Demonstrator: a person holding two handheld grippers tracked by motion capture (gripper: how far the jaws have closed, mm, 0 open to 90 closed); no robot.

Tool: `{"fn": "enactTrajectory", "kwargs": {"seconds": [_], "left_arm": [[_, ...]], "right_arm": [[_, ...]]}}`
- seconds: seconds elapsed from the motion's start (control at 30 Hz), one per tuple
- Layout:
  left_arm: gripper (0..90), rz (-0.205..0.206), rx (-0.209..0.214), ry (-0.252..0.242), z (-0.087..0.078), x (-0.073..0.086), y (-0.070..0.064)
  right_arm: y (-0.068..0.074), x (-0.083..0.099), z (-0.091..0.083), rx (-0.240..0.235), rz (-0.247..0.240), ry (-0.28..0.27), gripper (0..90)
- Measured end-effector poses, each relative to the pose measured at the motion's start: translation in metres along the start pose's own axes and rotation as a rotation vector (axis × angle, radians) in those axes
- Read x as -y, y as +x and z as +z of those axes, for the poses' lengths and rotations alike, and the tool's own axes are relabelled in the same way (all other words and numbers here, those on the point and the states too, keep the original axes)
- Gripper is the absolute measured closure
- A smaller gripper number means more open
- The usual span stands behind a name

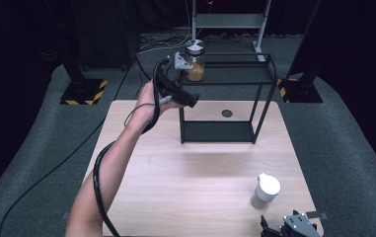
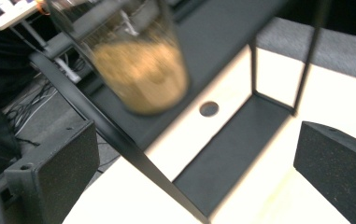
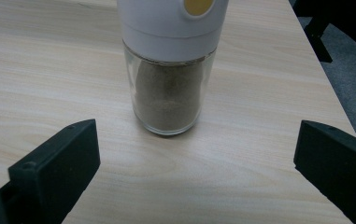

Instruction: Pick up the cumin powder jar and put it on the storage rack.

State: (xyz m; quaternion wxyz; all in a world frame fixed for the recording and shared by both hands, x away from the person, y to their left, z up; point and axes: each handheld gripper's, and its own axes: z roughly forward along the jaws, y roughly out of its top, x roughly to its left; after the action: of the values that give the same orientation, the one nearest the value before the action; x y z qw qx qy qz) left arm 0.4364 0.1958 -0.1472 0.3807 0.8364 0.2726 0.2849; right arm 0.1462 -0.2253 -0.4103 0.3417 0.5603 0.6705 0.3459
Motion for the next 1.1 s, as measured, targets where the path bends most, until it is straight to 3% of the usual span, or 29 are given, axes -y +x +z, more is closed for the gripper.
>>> {"fn": "enactTrajectory", "kwargs": {"seconds": [0.2, 0.33, 0.5, 0.63, 0.8, 0.87, 0.9, 0.97, 1.1], "left_arm": [[0.0, 0.047, 0.045, 0.006, -0.009, 0.024, -0.015], [0.0, 0.091, 0.031, 0.025, -0.013, 0.05, -0.038], [0.0, 0.085, 0.055, 0.065, -0.008, 0.09, -0.058], [0.1, 0.027, 0.107, 0.083, 0.001, 0.129, -0.067], [2.4, -0.084, 0.124, 0.102, 0.014, 0.189, -0.085], [1.4, -0.091, 0.108, 0.143, 0.019, 0.206, -0.096], [1.4, -0.114, 0.112, 0.163, 0.022, 0.219, -0.101], [0.0, -0.148, 0.112, 0.177, 0.026, 0.233, -0.106], [0.0, -0.177, 0.078, 0.179, 0.031, 0.257, -0.123]], "right_arm": [[0.0, 0.0, 0.0, 0.004, 0.0, 0.0, 0.0], [0.0, 0.0, -0.002, 0.005, 0.0, -0.005, 0.0], [-0.001, 0.001, -0.001, 0.008, 0.003, -0.002, 0.0], [0.001, 0.0, -0.001, 0.005, -0.002, -0.001, 0.0], [0.002, 0.0, 0.0, 0.005, -0.007, 0.0, 0.0], [0.003, -0.001, 0.001, 0.005, -0.009, 0.001, 0.0], [0.003, -0.001, 0.001, 0.005, -0.009, 0.001, 0.0], [0.003, -0.001, 0.002, 0.003, -0.009, 0.004, 0.0], [0.005, -0.001, 0.005, -0.005, -0.016, 0.011, 0.0]]}}
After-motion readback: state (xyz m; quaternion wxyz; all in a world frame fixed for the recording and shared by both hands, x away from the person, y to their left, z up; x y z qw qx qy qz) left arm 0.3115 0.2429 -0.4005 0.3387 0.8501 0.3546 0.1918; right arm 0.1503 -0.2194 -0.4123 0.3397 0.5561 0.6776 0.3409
